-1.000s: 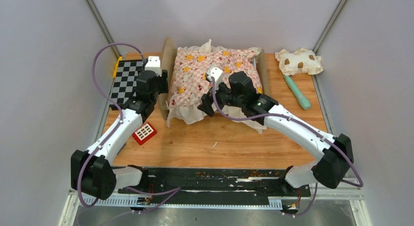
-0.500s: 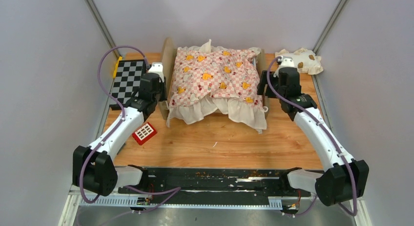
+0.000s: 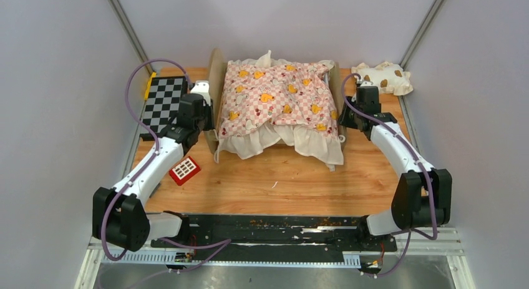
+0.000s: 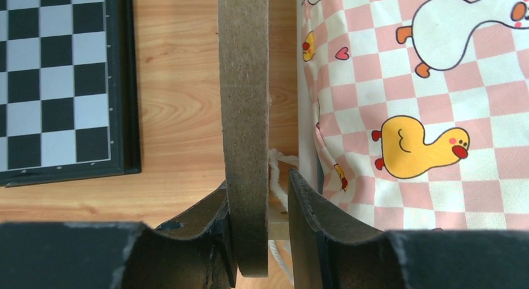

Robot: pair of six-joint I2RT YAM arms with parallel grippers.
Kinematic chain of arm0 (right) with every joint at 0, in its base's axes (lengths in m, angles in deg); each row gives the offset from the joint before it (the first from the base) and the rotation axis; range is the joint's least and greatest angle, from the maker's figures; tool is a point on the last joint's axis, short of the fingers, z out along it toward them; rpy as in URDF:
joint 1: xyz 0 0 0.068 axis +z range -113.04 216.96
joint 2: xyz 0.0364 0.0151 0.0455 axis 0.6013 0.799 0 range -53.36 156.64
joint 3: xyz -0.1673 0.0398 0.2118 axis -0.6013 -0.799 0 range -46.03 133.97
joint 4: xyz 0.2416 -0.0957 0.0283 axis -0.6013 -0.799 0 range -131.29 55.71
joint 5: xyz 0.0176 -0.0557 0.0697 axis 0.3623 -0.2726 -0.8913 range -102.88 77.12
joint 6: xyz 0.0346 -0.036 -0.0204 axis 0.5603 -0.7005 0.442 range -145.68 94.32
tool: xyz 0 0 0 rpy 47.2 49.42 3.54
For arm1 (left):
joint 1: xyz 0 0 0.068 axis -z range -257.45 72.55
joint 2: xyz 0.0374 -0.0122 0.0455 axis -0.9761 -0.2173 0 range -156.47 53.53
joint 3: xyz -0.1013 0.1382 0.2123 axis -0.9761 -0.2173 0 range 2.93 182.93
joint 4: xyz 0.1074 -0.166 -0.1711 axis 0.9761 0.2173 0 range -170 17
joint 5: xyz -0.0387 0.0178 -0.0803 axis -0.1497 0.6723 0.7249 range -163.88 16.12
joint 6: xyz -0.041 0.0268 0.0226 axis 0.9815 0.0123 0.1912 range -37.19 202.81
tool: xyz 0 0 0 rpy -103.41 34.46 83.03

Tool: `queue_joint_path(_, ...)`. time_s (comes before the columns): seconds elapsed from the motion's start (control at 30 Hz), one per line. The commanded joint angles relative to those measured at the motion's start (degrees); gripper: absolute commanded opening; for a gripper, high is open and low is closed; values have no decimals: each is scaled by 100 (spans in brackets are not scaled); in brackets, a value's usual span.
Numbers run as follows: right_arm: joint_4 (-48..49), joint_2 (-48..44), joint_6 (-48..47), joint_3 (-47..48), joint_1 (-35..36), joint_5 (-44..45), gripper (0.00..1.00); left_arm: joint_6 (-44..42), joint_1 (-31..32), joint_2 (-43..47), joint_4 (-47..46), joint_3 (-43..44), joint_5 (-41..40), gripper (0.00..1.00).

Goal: Set up the pet bed
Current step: Move the bed frame to the center of the board.

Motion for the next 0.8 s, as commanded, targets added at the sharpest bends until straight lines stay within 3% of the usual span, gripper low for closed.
queue_joint_path(0.0, 412, 218, -97, 394, -154, 27, 24, 187, 284, 149, 150, 74, 652, 38)
queue_joint_path(0.2, 686, 504, -634, 728, -266, 308, 20, 355, 698, 391, 297, -5, 796, 37)
queue_joint_path(0.4, 1005, 987, -926, 1353, -525, 144, 26, 653, 1131, 793, 283, -310, 764, 41)
queue_joint_path(0.6, 776, 989, -1009, 1778, -552, -240, 61, 473, 1151, 945, 256, -353, 30, 50)
queue_joint_path(0.77, 909, -1, -879, 1228, -551, -359, 71, 150, 1151, 686, 360, -112, -343, 59)
